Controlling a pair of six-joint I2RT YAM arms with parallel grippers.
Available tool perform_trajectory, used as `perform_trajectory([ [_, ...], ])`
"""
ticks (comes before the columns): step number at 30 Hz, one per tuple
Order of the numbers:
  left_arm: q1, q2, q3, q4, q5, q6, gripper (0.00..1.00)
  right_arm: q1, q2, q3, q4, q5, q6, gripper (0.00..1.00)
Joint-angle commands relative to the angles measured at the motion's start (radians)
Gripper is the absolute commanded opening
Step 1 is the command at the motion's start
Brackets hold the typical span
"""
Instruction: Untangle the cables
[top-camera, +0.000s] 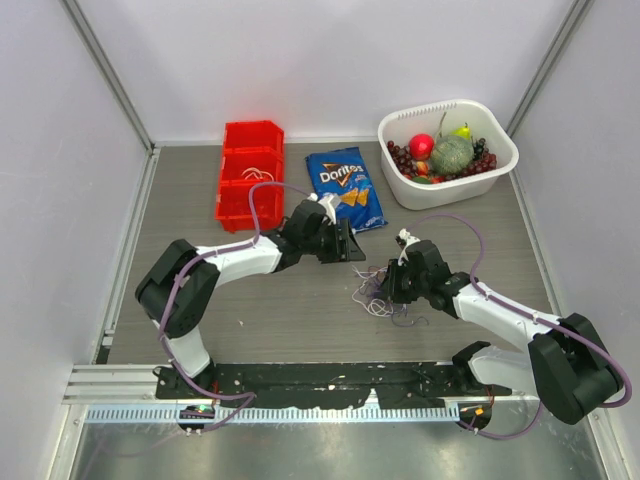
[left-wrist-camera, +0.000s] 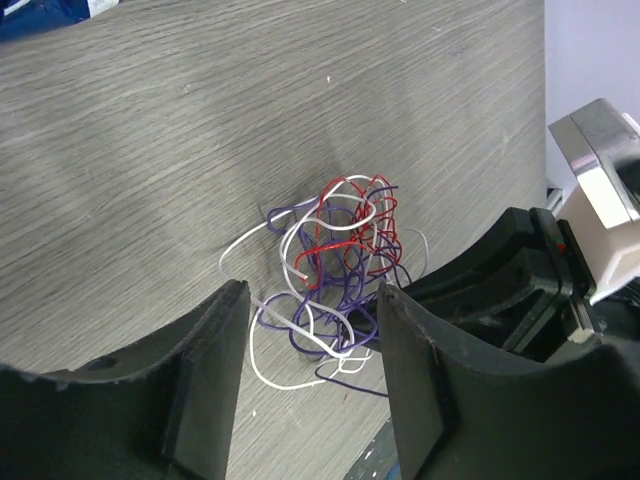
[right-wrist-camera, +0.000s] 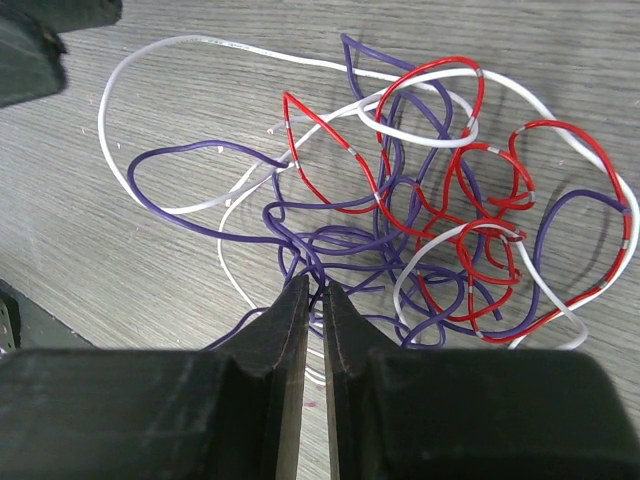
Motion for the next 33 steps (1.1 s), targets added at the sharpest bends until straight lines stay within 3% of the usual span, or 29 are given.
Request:
perform_trajectory([
  [1, -0.021, 0.017, 0.052, -0.05, -0.056, -0.013, 0.56, 0.004, -0.03, 0.007, 0.013, -0.001, -0.021, 0.17],
  [12, -0.062, 0.008, 0.076, -0.222, -0.209, -0.069, 0.6, 0.004, -0.032, 0.007, 0.012, 0.004, -0.024, 0.16],
  [20, -0.073, 0.065, 0.101, -0.178, -0.157, -0.117, 0.39, 0.004, -0.038, 0.01, 0.004, 0.008, -0.027, 0.17],
  [25, -0.072, 0.015, 0.101, -0.187, -0.189, -0.074, 0.11, 0.004, -0.041, 0.006, 0.006, 0.014, -0.024, 0.16],
  [28, -0.073, -0.056, 0.096, -0.196, -0.23, -0.022, 0.0, 0.004, -0.036, 0.009, -0.001, 0.049, -0.013, 0.16],
  [33, -0.073, -0.228, 0.075, -0.164, -0.295, 0.101, 0.0, 0.005, -0.038, 0.015, -0.037, 0.152, 0.018, 0.16],
])
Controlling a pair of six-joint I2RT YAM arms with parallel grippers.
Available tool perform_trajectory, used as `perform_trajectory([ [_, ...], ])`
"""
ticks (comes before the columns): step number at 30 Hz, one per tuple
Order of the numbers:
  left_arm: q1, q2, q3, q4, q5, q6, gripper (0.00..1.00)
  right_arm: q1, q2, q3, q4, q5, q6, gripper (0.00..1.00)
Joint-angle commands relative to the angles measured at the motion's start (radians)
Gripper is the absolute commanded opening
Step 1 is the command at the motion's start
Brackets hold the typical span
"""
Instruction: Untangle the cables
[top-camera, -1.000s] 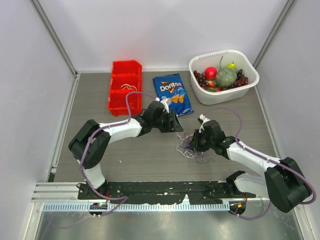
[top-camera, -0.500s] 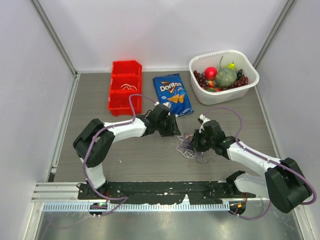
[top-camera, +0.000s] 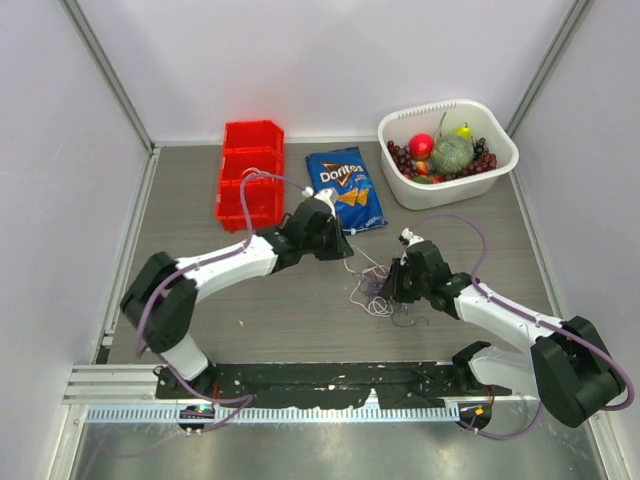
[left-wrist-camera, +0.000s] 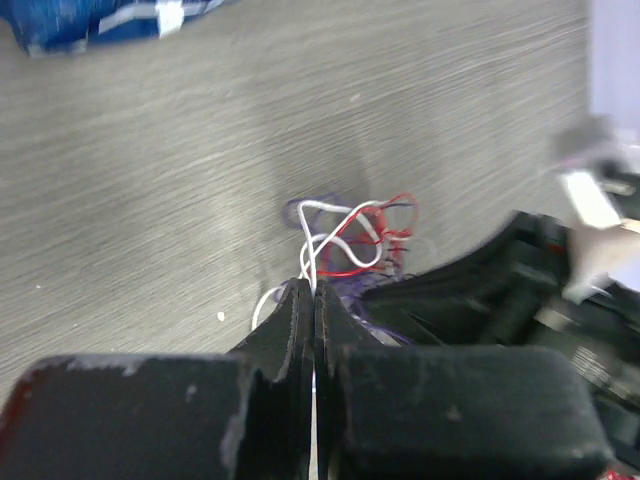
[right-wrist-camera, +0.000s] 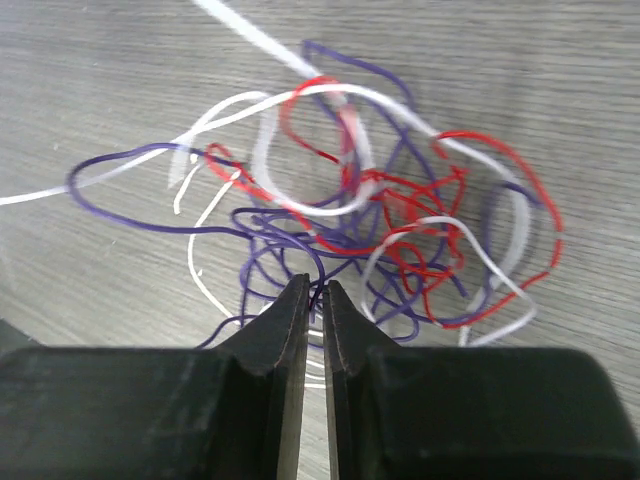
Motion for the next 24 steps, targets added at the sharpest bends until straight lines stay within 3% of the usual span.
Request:
perform_trajectory([
  [1, -0.003, -0.231, -0.011, 0.07, -0.087, 0.154, 0.0, 0.004, -0.026, 0.016, -0.032, 0.127, 0.033, 0.16],
  [6, -0.003, -0.433, -0.034, 0.145, -0.147, 0.321, 0.0, 0.004, -0.061, 0.01, -0.058, 0.238, 0.062, 0.16],
  [13, -0.003, -0.671, -0.049, 0.3, -0.127, 0.493, 0.0, 0.002, -0.035, 0.022, -0.109, 0.322, 0.109, 0.15],
  [20, -0.003, -0.711, 0.075, 0.133, -0.285, 0.567, 0.0, 0.002, -0.075, 0.027, -0.165, 0.428, 0.153, 0.15],
  [24, -0.001, -0.721, 0.075, 0.052, -0.513, 0.539, 0.0, 0.002, -0.113, 0.023, -0.167, 0.428, 0.153, 0.16],
])
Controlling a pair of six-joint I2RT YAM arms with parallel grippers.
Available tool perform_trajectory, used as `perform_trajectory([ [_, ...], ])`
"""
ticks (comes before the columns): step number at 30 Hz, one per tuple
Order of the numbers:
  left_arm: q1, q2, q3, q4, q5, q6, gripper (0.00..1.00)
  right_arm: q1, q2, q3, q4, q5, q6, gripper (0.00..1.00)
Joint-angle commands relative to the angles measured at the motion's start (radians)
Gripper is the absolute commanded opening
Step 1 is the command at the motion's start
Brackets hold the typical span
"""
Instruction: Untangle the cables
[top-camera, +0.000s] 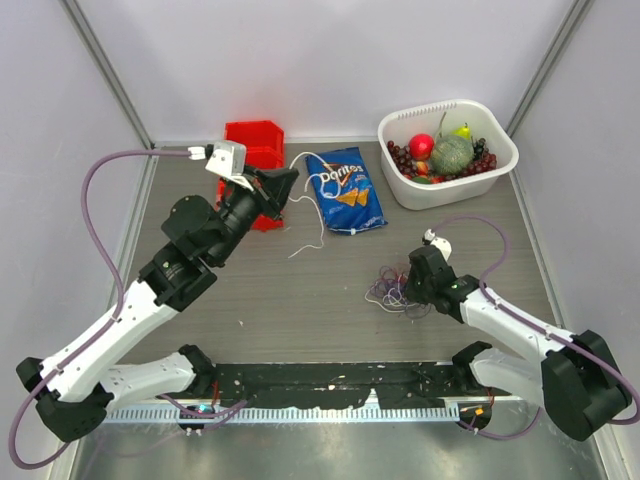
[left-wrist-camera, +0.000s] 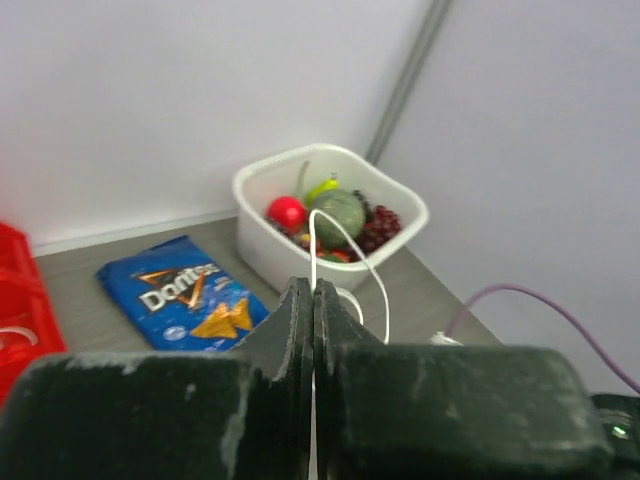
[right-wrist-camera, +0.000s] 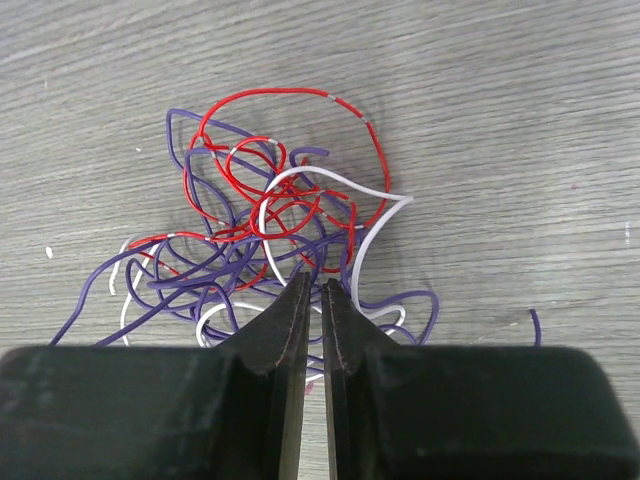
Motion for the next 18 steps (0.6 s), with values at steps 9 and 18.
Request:
perform_trajectory([
  [9, 0.01, 0.104, -0.008, -0.296, -0.402, -0.231, 0.0, 0.002, -0.054, 0.012, 0.017, 0.001, 0.001, 0.16],
  [18, 0.015, 0.23, -0.097, -0.444, -0.471, -0.508, 0.0, 0.002, -0.057, 0.004, 0.028, -0.017, -0.008, 0.16],
])
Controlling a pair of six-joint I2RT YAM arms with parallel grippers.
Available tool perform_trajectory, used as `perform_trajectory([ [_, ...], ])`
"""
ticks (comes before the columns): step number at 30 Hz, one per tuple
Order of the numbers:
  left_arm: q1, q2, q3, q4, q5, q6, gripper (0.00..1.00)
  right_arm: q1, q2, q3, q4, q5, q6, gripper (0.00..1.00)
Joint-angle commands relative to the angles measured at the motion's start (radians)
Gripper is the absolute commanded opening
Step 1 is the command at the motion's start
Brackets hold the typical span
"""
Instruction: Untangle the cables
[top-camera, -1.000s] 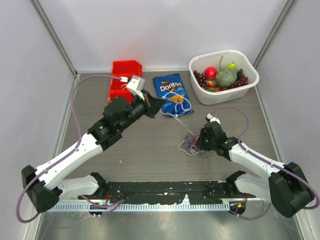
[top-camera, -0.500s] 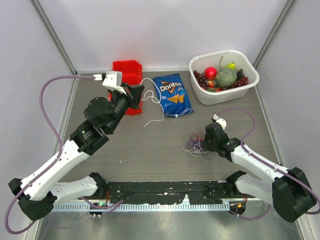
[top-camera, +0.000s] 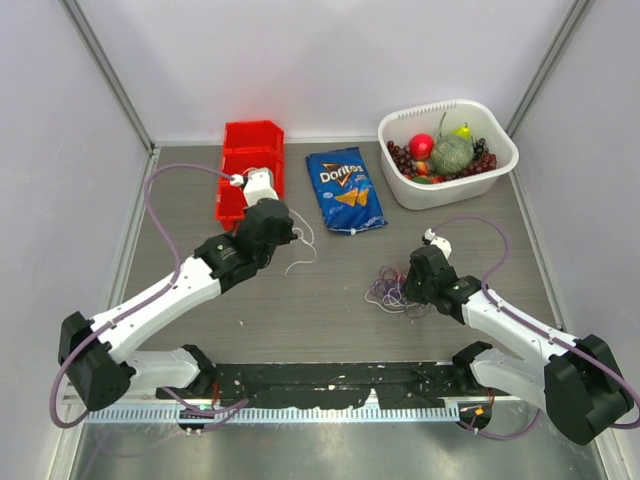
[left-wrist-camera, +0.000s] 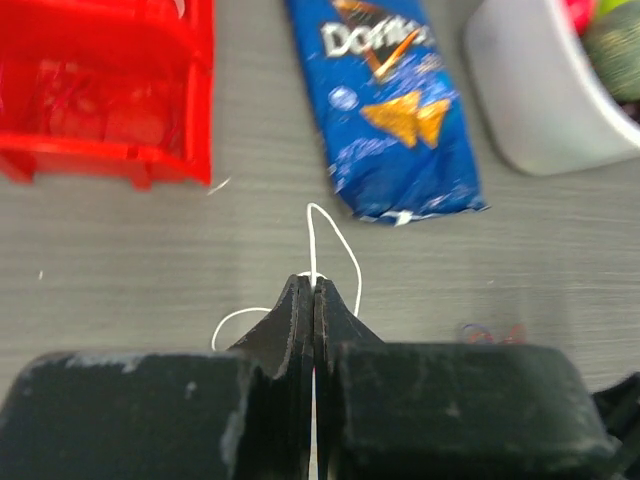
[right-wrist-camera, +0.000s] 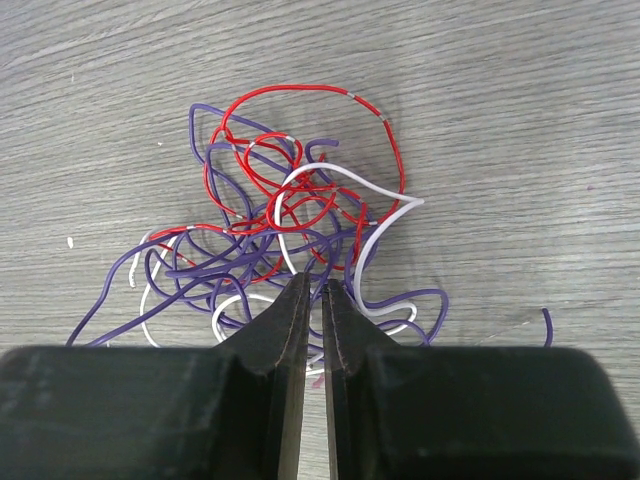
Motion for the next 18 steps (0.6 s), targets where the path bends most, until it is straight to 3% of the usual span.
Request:
perform_trajectory([
  [1, 0.014, 0.034, -0.007, -0.073, -0.078, -0.127, 0.0, 0.004, -0.022, 0.004, 0.033, -0.005, -0.009, 0.16],
  [6, 0.105, 0.061, 0.013, 0.002, 0.051, -0.1, 0.0, 0.004, -0.003, 0.006, 0.047, -0.012, -0.017, 0.16],
  [12, 0.33, 0.095, 0.033, 0.195, 0.29, -0.165, 0.0, 0.002, 0.0, 0.006, 0.055, -0.019, -0.029, 0.16],
  [18, 0.459, 0.187, 0.109, 0.43, 0.337, -0.154, 0.0, 0.002, 0.003, 0.01, 0.061, -0.018, -0.035, 0.16],
])
